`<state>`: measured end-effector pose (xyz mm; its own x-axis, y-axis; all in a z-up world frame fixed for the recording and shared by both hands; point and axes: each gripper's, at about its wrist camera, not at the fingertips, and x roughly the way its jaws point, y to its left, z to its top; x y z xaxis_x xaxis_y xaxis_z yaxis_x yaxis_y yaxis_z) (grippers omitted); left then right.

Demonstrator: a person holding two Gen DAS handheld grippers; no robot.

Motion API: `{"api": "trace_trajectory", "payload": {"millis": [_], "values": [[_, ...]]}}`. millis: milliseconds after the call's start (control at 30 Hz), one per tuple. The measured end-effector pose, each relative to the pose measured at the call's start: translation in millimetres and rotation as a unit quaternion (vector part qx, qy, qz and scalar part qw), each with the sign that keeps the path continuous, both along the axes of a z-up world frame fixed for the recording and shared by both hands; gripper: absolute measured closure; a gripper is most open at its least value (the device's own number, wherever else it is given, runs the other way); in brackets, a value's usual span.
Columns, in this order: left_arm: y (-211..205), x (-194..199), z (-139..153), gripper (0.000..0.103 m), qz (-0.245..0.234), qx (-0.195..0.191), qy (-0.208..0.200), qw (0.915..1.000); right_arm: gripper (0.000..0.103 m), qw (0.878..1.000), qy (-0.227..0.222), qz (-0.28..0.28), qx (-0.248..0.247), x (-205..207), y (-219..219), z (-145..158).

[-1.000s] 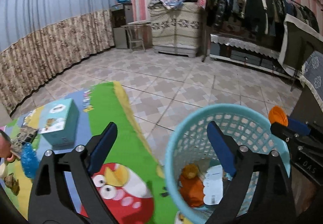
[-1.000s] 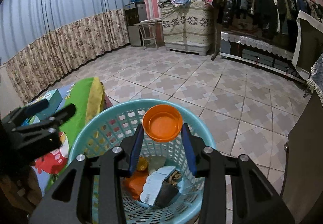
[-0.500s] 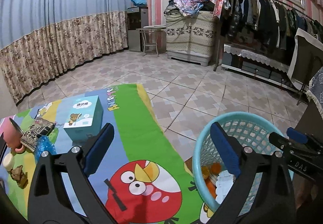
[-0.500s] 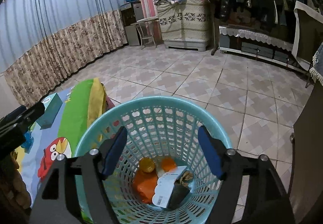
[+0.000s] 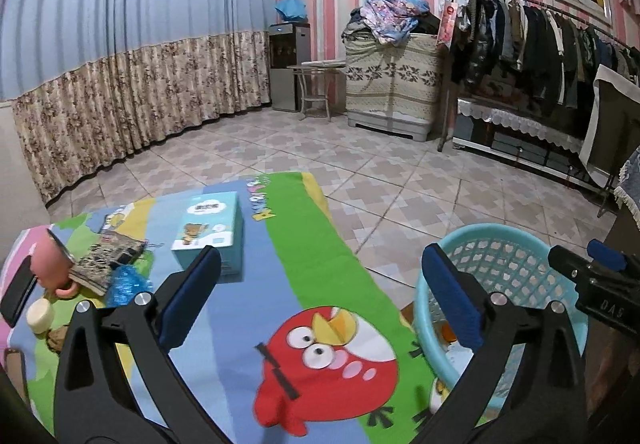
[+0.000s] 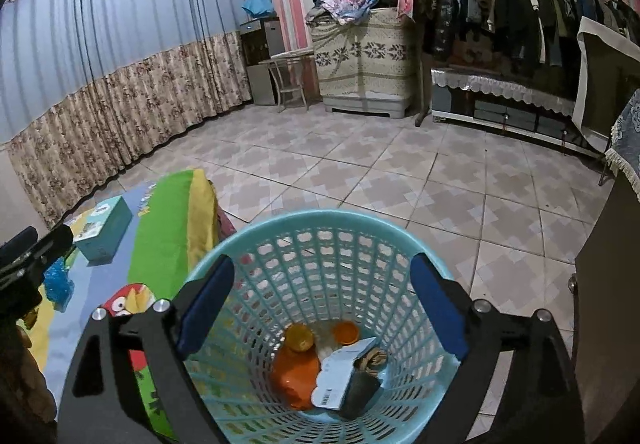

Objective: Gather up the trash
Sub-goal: 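Move both open tools back over the mat toward the blue plastic bag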

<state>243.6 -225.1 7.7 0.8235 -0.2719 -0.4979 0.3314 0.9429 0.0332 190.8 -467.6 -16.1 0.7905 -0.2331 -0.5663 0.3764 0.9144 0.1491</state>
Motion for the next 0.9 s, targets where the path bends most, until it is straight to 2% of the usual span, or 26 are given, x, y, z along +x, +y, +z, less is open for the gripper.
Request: {"api": "trace_trajectory", "payload": {"millis": [500, 900], "values": [[85, -7, -13, 0.006, 0.055, -0.009, 0.017, 0.9983, 0.015, 0.998, 0.014, 0.049, -0.043, 15, 66, 6], [150, -12, -26, 0.006, 0.108, 0.008, 0.015, 0.9940, 0.015, 0.996, 0.017, 0.083, -0.010, 29, 118, 1]]}}
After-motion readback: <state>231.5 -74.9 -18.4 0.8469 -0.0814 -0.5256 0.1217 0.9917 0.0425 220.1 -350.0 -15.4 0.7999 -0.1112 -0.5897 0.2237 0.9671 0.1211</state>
